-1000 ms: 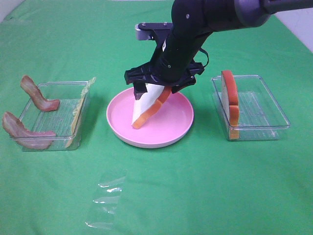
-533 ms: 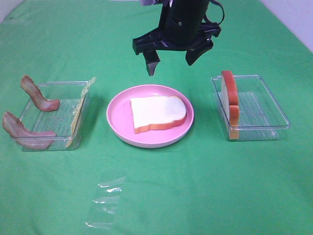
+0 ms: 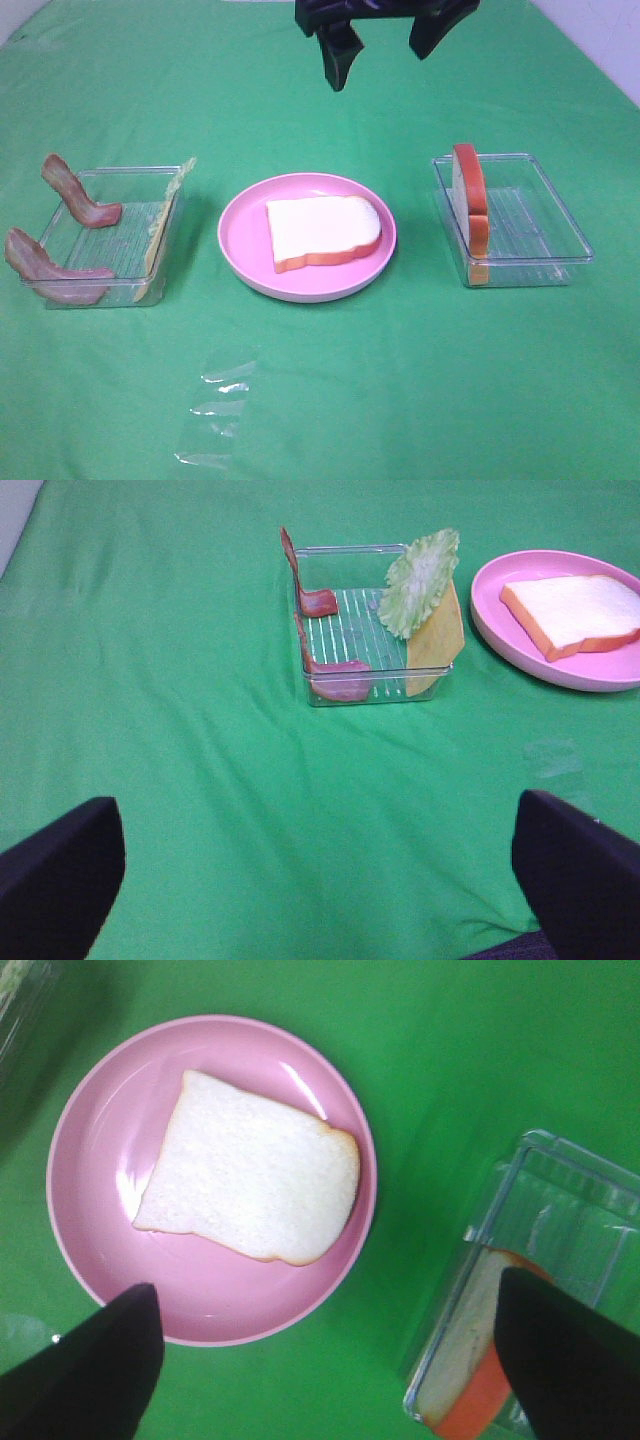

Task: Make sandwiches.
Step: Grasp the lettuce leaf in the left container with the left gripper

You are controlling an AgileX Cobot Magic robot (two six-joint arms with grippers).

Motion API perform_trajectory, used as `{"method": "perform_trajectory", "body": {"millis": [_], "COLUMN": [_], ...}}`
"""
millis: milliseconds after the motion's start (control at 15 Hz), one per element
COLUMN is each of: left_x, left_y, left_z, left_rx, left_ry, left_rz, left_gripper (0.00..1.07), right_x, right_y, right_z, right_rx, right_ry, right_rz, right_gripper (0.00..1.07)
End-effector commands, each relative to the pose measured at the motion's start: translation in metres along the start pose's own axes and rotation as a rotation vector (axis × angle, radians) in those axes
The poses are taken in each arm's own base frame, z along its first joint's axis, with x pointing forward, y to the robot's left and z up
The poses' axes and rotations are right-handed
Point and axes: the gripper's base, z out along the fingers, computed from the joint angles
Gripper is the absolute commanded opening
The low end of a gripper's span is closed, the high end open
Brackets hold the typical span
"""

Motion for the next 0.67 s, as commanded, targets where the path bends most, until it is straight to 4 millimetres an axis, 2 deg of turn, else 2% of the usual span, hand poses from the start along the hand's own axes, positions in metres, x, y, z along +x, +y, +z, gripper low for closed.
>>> {"method": "perform_trajectory", "body": {"millis": [67,133,200,267,467,600,667], "left_x": [0.001,0.001,0.001,0.001,0.001,0.001,0.001], "left_y": [0.000,0.000,0.000,0.000,0.000,0.000,0.000], "left_z": [-0.001,-0.001,-0.001,-0.001,-0.001,-0.001,-0.001], "left_rx": [0.008,0.008,0.008,0.008,0.008,0.009,0.009], "left_ry": [-0.017,-0.017,-0.017,-0.017,-0.017,-0.017,-0.017], "left_rz": [-0.006,-0.006,-0.006,-0.006,-0.006,-0.006,-0.006], "left_gripper": [0.98,0.98,0.98,0.98,0.98,0.98,0.98], "right_x": [0.021,0.047,0.063,0.071,0.129,0.171,0.193], "right_y": [-0.018,-0.043,-0.062,-0.069,-0.114,-0.130,-0.131], "right_z": [-0.030,-0.044,-0.047,-0.053,-0.071,-0.085,-0.093], "right_rx": [0.076,0.099,0.102,0.103,0.133,0.172,0.189], "right_ry": [0.081,0.115,0.144,0.147,0.196,0.210,0.201], "right_rz": [-0.008,0.055,0.117,0.144,0.325,0.445,0.496], "right_gripper": [0.87,0.87,0.87,0.87,0.87,0.87,0.87]}}
